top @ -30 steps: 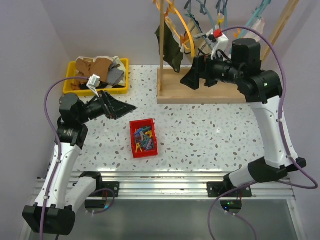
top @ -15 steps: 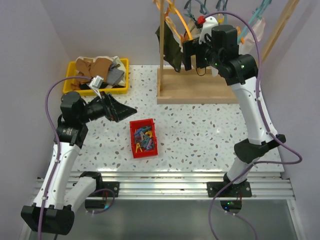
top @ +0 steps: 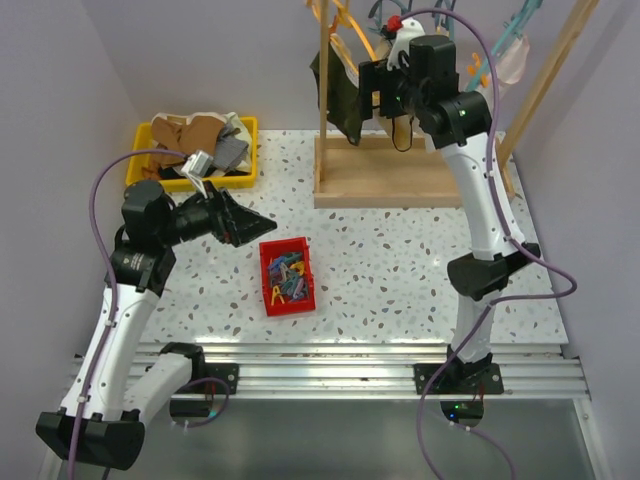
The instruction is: Remove the underwear clipped to the hanger
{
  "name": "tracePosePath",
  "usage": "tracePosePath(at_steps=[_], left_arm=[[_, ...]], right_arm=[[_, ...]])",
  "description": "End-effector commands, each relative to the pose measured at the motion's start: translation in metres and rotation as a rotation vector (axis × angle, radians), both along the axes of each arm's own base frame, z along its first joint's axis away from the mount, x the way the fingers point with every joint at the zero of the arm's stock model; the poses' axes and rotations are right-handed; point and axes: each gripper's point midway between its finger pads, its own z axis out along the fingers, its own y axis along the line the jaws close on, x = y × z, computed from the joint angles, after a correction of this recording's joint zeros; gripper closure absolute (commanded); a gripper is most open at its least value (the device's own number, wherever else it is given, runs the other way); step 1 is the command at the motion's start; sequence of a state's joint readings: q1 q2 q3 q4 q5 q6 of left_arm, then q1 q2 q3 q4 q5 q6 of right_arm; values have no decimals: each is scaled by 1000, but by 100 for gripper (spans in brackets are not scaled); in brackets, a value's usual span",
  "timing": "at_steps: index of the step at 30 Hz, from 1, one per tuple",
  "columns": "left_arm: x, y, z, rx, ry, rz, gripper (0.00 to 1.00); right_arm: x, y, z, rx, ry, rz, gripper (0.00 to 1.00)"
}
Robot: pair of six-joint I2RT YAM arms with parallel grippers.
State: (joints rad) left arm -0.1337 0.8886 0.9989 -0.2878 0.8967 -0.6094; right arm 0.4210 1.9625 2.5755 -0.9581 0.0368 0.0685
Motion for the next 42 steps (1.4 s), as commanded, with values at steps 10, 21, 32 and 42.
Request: tracePosePath(at_steps=[10, 21, 32, 42], left_arm=[[-7, 1, 8, 36, -41, 16, 0], [-6, 4, -3, 63, -6, 37, 0], [-6, 5, -9, 77, 12, 40, 0], [-1, 3, -11, 80, 16, 31, 0]], right_arm=[[16, -5, 19, 125, -37, 14, 43], [33, 0, 11, 136, -40, 18, 53], [42, 1, 26, 167, -104, 5, 96], [13, -6, 89, 268, -229, 17, 100]])
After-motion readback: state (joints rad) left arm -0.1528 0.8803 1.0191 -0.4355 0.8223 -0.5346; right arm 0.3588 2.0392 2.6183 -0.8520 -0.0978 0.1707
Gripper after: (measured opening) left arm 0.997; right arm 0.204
